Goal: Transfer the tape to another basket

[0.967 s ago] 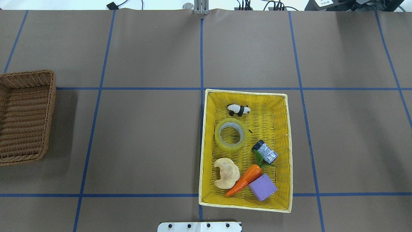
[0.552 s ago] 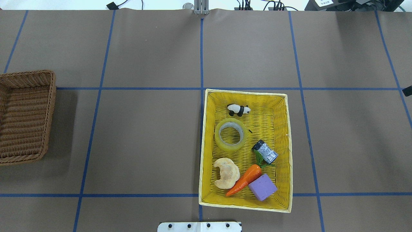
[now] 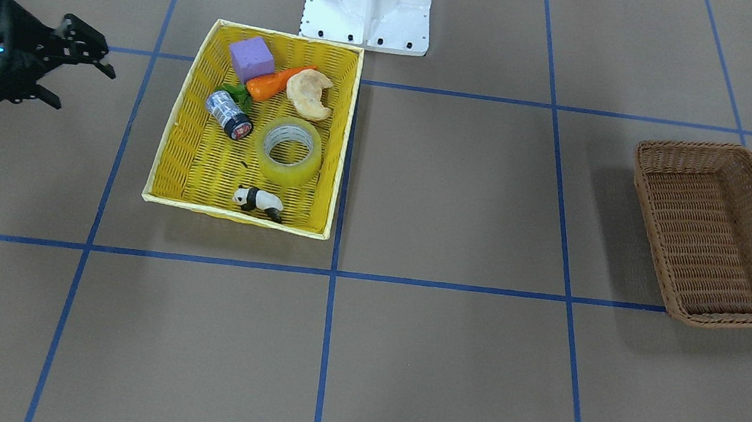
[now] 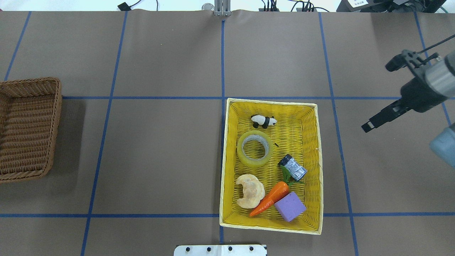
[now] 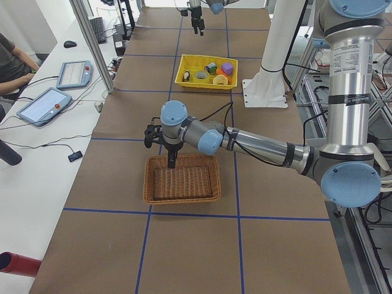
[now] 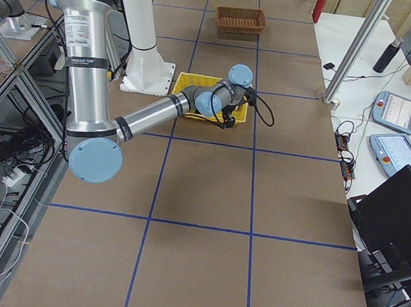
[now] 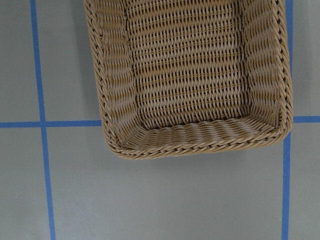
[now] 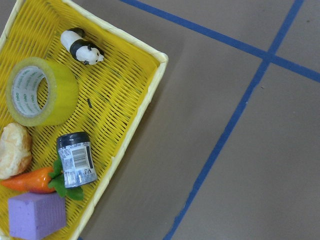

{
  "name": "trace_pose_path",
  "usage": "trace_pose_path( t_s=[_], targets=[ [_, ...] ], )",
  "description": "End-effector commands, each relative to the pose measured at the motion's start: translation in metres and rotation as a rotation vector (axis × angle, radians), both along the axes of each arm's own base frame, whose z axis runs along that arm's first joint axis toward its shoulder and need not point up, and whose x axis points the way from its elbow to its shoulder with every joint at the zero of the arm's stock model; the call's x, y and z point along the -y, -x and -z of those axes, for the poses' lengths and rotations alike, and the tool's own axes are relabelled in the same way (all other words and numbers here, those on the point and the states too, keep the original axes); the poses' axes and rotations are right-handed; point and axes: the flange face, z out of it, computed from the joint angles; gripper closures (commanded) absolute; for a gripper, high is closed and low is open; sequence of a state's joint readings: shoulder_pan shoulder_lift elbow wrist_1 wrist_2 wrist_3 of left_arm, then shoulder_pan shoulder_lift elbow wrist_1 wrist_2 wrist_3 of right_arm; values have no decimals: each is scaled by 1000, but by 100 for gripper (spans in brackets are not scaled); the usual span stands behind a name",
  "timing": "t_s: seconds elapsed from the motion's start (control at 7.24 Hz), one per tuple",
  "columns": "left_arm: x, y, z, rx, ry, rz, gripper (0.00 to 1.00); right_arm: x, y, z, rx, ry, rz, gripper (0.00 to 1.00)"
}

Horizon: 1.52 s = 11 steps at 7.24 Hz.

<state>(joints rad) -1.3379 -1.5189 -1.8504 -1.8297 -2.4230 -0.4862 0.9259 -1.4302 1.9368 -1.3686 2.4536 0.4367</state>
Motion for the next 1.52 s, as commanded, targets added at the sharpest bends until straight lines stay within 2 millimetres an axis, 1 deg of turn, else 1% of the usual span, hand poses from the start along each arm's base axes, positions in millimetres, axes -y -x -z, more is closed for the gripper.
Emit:
trace_pose_path(
  t_s=[0.0, 0.14, 0.41, 0.55, 0.69, 0.83, 0.97, 1.24, 1.38],
  targets=[
    [4, -1, -6, 3, 9, -1, 2, 1, 83, 61, -2, -44, -14, 1],
    [6, -2, -8, 4, 15, 0, 2, 0, 110, 61, -33, -63, -21, 1],
    [6, -2, -7, 3, 14, -2, 2, -5, 152, 71, -49, -81, -10, 6],
    [6, -3, -8, 3, 15, -4, 2, -6, 169, 63, -82, -67, -26, 12],
    [7, -3, -9, 4, 18, -4, 2, -7, 175, 61, -85, -70, -17, 22],
    [6, -3, -9, 2, 17, -4, 2, -5, 186, 63, -90, -67, -11, 28],
    [6, -3, -9, 2, 17, -4, 2, 7, 201, 62, -85, -64, -14, 28],
    [6, -3, -10, 4, 18, -4, 2, 4, 206, 60, -71, -71, -9, 28],
    [6, -3, -10, 3, 19, -5, 2, 4, 207, 63, -68, -65, -14, 28]
  ],
)
